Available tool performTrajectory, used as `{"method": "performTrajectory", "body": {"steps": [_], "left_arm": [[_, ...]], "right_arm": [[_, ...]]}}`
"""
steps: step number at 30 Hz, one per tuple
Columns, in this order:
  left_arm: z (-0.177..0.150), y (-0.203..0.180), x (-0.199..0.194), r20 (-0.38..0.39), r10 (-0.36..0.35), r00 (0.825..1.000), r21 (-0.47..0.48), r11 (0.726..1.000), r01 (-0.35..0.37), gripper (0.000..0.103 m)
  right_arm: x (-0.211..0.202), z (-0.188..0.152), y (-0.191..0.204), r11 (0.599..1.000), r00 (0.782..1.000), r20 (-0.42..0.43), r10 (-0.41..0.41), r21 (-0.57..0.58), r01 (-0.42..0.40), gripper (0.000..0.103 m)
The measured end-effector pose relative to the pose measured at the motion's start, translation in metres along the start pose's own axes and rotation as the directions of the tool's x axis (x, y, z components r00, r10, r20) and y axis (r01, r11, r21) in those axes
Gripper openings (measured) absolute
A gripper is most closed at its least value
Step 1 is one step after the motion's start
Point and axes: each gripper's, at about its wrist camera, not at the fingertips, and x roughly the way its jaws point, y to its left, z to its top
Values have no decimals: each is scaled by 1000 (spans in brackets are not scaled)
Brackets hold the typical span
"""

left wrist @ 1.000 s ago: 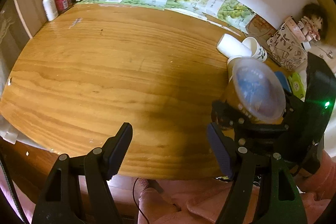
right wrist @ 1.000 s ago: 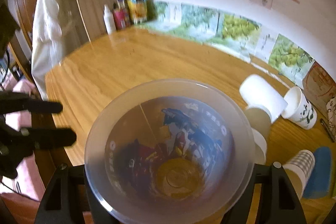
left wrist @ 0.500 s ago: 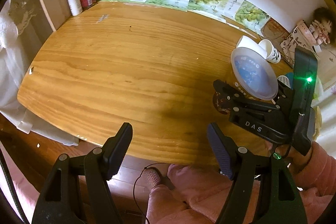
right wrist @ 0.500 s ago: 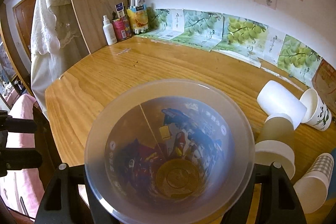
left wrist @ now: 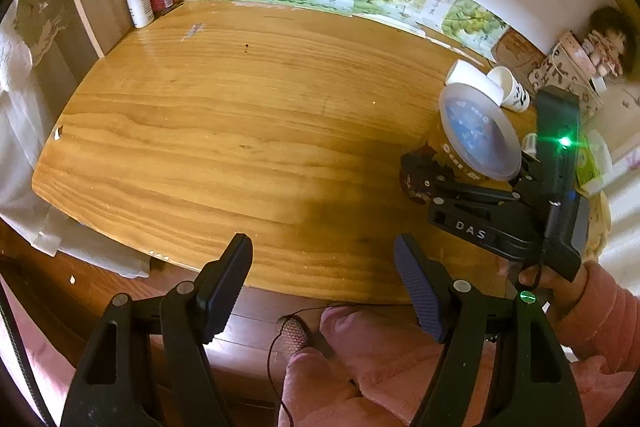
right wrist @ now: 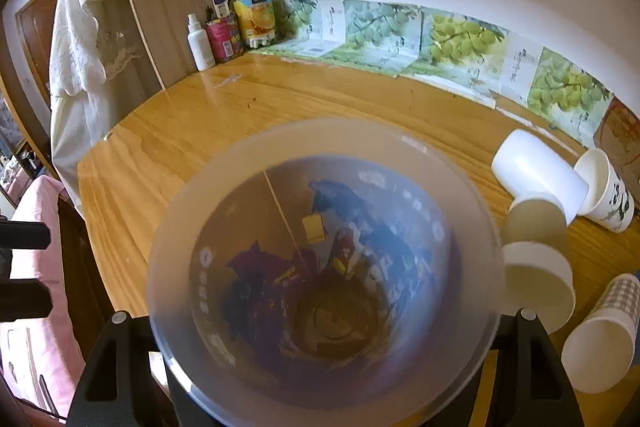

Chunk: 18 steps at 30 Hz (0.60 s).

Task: Flip cup upright
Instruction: 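Rotate the held cup mouth-up with the right tool, then lower the cup upright onto the desk and open the right tool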

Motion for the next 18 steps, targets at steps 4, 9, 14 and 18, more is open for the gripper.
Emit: {"method": "performTrajectory", "body": {"steps": [4,9,14,18], "left_arm": [[-3,-3,-4,3,3,1000,48,999,-3,77],[-13,-1,-7,-5,3,1000,99,995,-3,77],[-26,10,-8,-24,-18,1000,122,992,21,77],[-33,17,-4,-60,-50,997,108,993,56,77]], "right_arm": [[3,-7,3,999,999,-22,-25,22,25,79],[1,-23,7,996,997,-54,-61,63,64,81],[-7,-46,12,984,991,-94,-90,145,103,81],[-20,-69,15,969,983,-132,-127,195,152,82]]}}
